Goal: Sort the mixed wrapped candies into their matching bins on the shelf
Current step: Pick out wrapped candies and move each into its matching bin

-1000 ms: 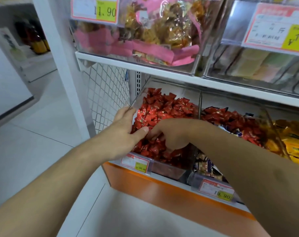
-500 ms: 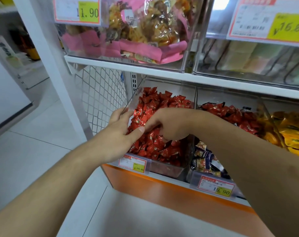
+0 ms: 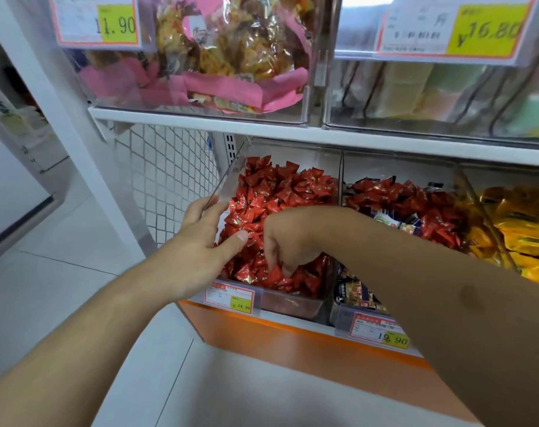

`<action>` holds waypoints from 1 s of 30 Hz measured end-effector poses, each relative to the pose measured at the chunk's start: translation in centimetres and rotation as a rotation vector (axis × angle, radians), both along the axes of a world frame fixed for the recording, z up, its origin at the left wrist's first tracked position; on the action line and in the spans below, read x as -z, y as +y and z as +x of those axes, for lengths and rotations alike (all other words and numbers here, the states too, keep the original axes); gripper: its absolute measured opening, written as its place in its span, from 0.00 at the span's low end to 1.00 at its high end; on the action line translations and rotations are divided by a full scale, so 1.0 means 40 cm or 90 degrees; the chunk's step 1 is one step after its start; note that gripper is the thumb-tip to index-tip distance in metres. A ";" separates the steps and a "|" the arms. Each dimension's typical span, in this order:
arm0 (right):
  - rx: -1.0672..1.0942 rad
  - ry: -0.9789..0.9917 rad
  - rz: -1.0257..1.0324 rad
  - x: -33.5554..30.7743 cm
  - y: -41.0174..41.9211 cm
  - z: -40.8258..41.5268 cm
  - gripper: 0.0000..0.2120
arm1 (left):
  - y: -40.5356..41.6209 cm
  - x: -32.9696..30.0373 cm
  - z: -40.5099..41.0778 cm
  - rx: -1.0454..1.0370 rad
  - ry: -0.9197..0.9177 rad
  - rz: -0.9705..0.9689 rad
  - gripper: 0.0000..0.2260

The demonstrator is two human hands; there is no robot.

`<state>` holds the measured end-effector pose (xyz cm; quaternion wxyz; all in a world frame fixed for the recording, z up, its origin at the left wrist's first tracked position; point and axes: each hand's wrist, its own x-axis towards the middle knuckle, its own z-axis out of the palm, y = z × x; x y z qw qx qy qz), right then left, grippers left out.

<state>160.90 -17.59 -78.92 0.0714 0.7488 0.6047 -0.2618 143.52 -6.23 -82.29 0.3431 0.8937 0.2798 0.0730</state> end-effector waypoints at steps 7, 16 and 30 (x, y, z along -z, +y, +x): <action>0.001 -0.118 0.094 -0.027 -0.011 0.014 0.12 | -0.005 -0.003 0.002 -0.002 0.008 0.000 0.35; 0.043 0.182 0.042 -0.032 -0.013 -0.011 0.21 | -0.005 0.000 0.003 -0.004 0.013 0.007 0.34; -0.018 -0.028 -0.101 -0.034 0.012 -0.003 0.36 | 0.003 -0.004 0.002 -0.005 -0.007 -0.030 0.29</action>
